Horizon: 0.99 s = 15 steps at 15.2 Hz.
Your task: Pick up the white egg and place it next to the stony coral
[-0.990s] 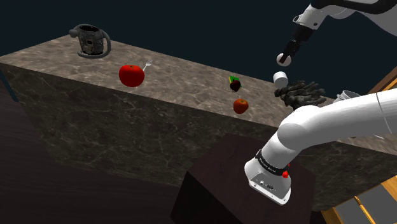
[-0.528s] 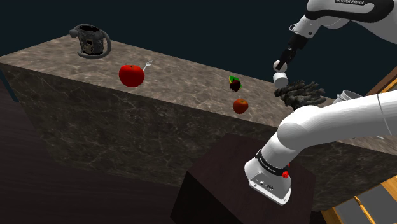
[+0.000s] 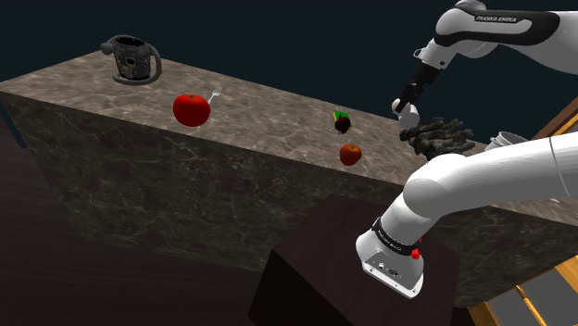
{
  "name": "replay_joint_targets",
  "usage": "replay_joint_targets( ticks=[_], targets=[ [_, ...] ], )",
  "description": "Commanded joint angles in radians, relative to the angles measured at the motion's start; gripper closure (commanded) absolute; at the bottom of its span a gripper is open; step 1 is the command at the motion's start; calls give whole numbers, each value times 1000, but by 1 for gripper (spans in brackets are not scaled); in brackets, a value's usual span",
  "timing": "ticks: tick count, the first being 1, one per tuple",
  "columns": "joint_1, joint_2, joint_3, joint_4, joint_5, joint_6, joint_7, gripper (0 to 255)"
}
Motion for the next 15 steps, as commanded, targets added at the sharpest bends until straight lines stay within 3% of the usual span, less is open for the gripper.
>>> replay_joint_targets(
  ticks=[1,15],
  targets=[
    [-2,1,-8,-24,-6,26,0,255],
    [-3,41,-88,-176,-46,220,-9,255]
  ],
)
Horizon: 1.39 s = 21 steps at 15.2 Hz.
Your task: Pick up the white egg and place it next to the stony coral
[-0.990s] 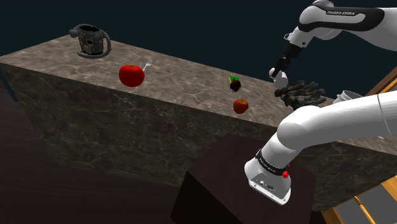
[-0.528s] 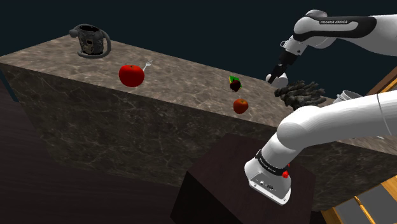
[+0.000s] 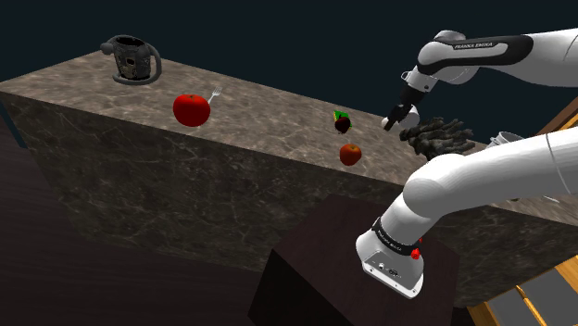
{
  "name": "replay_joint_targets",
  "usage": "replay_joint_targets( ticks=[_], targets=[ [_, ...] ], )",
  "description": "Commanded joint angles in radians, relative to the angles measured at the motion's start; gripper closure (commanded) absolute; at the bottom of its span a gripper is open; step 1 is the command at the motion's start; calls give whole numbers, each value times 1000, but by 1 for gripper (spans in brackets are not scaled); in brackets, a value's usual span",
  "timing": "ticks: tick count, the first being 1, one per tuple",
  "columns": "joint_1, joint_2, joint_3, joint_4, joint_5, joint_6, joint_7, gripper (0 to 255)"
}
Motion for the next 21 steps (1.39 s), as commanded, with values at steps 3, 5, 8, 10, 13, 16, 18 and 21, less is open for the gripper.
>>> replay_joint_targets(
  ticks=[3,5,8,10,13,16,18,21],
  targets=[
    [2,19,-27,-38,-11,59,-6,255],
    [5,32,-42,-55,-15,89,-9,255],
    [11,54,-66,-80,-21,137,-14,255],
    [17,71,-83,-96,-24,169,-18,255],
    [27,99,-109,-117,-26,219,-26,255],
    [41,130,-138,-137,-25,270,-35,255],
    [44,137,-144,-141,-25,280,-37,255],
    [44,137,-144,-141,-25,280,-37,255]
  ],
)
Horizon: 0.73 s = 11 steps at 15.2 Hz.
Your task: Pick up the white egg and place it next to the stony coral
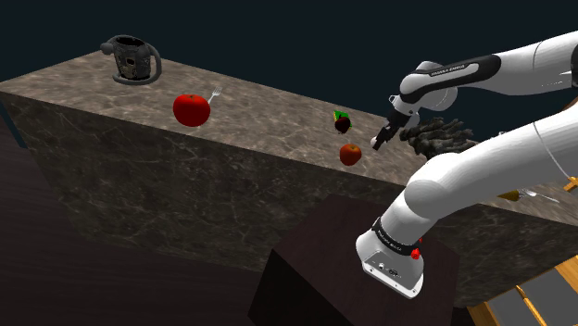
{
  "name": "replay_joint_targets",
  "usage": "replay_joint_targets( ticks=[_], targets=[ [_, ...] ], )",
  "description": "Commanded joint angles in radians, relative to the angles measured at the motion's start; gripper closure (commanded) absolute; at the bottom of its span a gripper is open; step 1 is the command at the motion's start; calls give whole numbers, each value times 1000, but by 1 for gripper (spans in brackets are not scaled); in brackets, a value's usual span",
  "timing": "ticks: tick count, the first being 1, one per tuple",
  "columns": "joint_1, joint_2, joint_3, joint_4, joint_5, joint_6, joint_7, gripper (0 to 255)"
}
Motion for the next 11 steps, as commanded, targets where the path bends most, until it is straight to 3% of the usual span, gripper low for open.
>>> replay_joint_targets(
  ticks=[1,4,5,10,11],
  targets=[
    [0,1,-1,0,0,1,0,255],
    [0,1,-1,0,0,1,0,255],
    [0,1,-1,0,0,1,0,0],
    [0,1,-1,0,0,1,0,0],
    [-11,-24,20,19,-1,-42,5,0]
  ],
)
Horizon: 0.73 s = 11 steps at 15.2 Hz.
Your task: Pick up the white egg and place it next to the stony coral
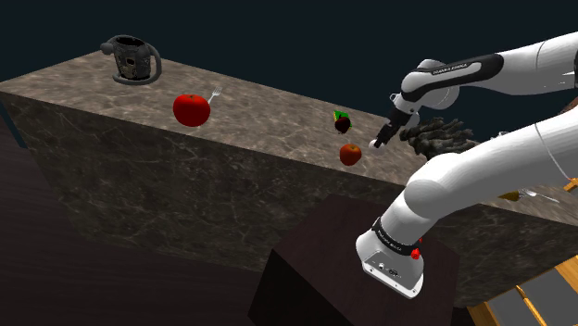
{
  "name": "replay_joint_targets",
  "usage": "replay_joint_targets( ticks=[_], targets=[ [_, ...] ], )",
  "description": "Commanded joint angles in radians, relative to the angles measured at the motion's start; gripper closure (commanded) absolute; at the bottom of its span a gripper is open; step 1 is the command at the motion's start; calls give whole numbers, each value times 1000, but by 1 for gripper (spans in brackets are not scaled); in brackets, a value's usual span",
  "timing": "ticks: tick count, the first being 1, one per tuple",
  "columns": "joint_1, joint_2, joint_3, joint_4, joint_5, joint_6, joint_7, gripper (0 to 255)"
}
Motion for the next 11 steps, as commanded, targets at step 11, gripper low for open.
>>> replay_joint_targets(
  ticks=[11],
  targets=[
    [-23,-63,59,71,9,-134,8,0]
  ],
)
